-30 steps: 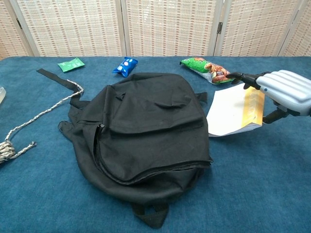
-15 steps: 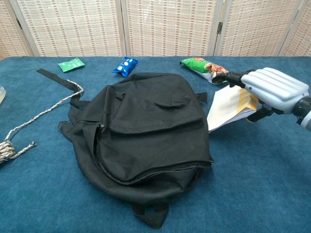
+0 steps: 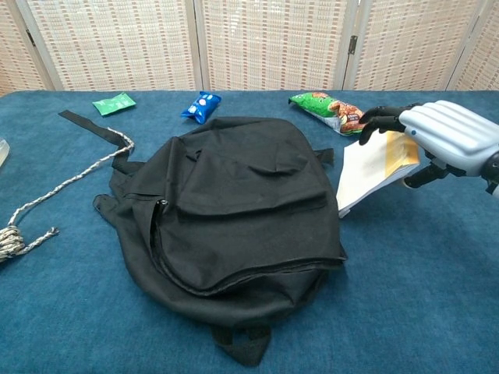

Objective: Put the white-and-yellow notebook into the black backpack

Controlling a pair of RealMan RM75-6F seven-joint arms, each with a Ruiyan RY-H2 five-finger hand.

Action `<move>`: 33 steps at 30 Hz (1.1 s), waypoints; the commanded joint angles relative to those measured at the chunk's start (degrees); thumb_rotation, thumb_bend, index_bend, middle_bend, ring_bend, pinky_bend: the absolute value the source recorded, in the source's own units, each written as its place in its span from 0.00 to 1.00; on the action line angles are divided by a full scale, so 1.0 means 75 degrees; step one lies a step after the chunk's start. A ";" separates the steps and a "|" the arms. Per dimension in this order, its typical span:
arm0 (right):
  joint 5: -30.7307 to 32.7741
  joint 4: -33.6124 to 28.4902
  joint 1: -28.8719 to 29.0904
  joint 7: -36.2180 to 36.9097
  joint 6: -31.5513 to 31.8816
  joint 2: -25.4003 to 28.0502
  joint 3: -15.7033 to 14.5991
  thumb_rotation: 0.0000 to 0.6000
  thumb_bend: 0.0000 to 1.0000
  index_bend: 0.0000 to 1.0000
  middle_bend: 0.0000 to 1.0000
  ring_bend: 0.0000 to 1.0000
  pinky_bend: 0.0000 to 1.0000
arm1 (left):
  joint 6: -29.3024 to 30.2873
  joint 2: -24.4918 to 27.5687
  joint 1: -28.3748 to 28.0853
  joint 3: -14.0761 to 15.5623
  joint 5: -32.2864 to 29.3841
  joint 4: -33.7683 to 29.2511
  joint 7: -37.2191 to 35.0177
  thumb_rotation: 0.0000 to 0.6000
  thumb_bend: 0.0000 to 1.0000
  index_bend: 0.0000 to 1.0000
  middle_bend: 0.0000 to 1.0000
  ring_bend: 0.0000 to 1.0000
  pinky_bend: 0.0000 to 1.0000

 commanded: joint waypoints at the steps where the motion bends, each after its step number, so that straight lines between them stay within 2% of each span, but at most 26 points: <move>1: -0.0006 0.0036 -0.0022 0.0055 0.0076 -0.0008 0.0001 1.00 0.37 0.40 0.23 0.29 0.23 | -0.0002 0.0005 -0.0001 -0.0001 -0.0004 -0.0017 0.0014 1.00 0.21 0.17 0.11 0.10 0.01; 14: -0.0097 0.0385 -0.0185 0.0297 0.0543 -0.0027 -0.0060 1.00 0.37 0.63 0.38 0.38 0.28 | -0.0110 0.0078 -0.0134 -0.0013 0.0128 -0.0127 0.0096 1.00 0.21 0.17 0.11 0.10 0.01; 23: -0.0329 0.0759 -0.0466 0.0417 0.1107 -0.0015 -0.0274 1.00 0.37 0.73 0.46 0.48 0.37 | -0.0747 0.0322 -0.0728 -0.0113 0.0418 -0.0248 0.0197 1.00 0.21 0.17 0.11 0.10 0.01; 29: -0.0456 0.0872 -0.0534 0.0420 0.1521 0.0169 -0.0263 1.00 0.41 0.74 0.46 0.50 0.39 | -0.1353 0.0516 -0.1275 -0.0156 0.0668 -0.0404 0.0173 1.00 0.21 0.17 0.11 0.11 0.01; 33: -0.0597 0.0614 -0.0502 0.0292 0.2000 0.0533 -0.0140 1.00 0.45 0.74 0.46 0.51 0.39 | -0.1824 0.0580 -0.1697 -0.0158 0.0859 -0.0459 0.0051 1.00 0.21 0.18 0.11 0.12 0.02</move>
